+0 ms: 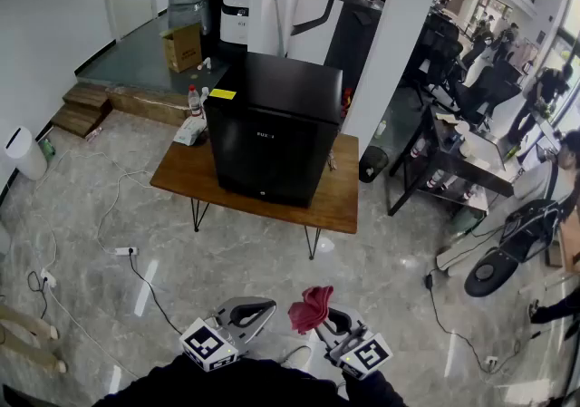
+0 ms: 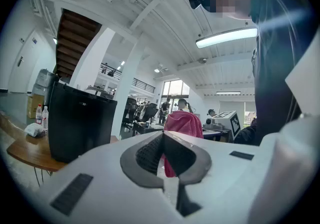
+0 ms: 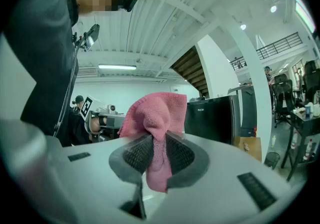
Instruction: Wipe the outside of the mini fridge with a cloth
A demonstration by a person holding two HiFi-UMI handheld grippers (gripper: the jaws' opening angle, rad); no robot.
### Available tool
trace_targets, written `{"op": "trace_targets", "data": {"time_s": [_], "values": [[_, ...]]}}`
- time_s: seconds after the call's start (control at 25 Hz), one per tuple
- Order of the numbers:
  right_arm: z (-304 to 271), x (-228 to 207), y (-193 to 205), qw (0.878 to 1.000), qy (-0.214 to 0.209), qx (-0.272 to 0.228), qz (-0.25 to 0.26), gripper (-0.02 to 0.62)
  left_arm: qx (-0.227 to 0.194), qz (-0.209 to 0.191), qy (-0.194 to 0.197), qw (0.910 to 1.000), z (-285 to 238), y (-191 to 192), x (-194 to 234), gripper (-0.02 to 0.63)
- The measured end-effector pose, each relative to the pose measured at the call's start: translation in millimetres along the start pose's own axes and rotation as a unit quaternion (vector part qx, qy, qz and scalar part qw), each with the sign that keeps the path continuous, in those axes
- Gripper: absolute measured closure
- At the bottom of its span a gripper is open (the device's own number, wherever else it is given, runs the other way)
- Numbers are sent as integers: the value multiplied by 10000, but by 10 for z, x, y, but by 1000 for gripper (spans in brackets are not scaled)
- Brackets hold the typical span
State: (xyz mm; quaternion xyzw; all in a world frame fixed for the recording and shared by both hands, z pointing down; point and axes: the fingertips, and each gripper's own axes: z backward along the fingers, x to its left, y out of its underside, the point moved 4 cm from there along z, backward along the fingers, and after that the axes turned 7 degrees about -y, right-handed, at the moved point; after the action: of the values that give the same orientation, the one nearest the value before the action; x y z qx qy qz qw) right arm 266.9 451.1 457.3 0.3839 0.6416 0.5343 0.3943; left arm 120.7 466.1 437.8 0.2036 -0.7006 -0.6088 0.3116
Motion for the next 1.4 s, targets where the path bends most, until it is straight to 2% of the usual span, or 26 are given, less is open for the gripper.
{"op": "trace_targets", "data": {"time_s": [0.44, 0.6, 0.72, 1.08, 1.4], "values": [[-53, 82, -156, 9987, 6, -472, -187, 532, 0, -16, -42, 10000, 55, -10, -2, 601], [4, 68, -91, 9995, 11, -323, -26, 529, -19, -34, -43, 10000, 25, -1, -44, 601], [39, 71, -131, 9985, 35, -547, 8, 529, 5, -64, -35, 10000, -11, 34, -97, 601], [206, -4, -152, 9976, 45, -665, -205, 532, 15, -117, -49, 9999, -126, -2, -229, 601], [470, -69, -140, 9969, -152, -754, -155, 535, 8, -181, -124, 9998, -304, 22, -469, 601]]}}
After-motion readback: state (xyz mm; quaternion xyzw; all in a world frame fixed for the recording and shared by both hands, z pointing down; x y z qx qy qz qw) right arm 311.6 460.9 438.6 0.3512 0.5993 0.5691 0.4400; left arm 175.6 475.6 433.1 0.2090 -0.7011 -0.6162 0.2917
